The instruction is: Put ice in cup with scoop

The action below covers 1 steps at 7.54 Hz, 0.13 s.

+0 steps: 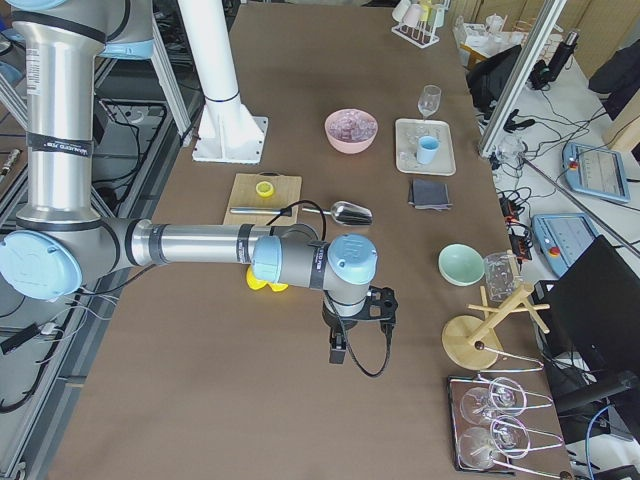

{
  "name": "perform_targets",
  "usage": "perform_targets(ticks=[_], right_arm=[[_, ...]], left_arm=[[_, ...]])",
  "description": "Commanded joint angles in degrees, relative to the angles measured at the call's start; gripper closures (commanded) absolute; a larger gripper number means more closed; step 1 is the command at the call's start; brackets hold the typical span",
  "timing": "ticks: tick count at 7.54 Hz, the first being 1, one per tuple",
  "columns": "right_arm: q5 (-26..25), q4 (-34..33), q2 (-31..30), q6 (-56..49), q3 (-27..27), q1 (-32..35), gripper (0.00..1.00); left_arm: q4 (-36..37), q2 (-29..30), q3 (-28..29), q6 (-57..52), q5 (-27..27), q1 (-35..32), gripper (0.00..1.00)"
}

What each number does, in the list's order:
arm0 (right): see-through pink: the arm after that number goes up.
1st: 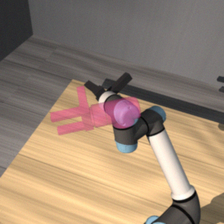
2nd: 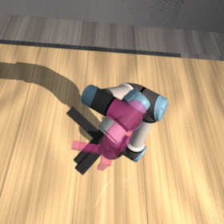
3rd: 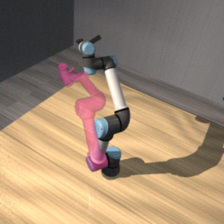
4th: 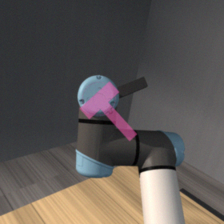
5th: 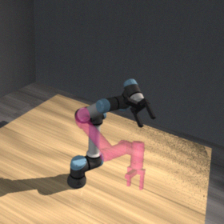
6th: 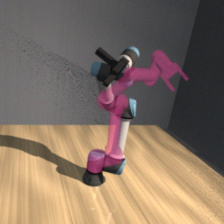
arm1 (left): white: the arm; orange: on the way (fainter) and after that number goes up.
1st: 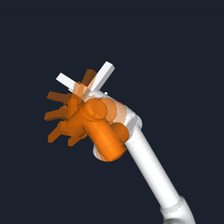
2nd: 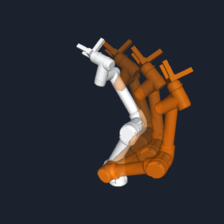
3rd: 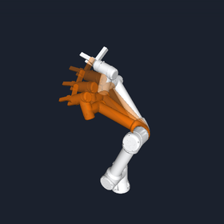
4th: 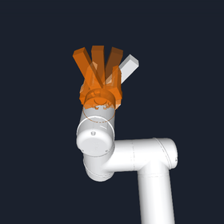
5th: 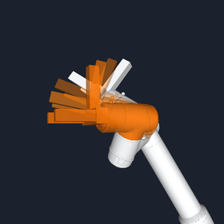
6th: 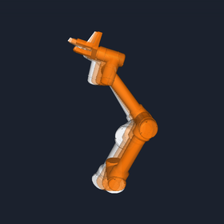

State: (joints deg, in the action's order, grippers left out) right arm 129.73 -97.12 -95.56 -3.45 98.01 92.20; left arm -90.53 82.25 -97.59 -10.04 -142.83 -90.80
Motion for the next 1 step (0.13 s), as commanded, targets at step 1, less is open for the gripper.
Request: perform_targets(ticks=[1], right_arm=[[0.09, 0.00, -0.15, 0.02, -0.01, 0.08, 0.00]], left_arm=[[0.00, 0.02, 0.12, 0.11, 0.01, -0.16, 0.02]])
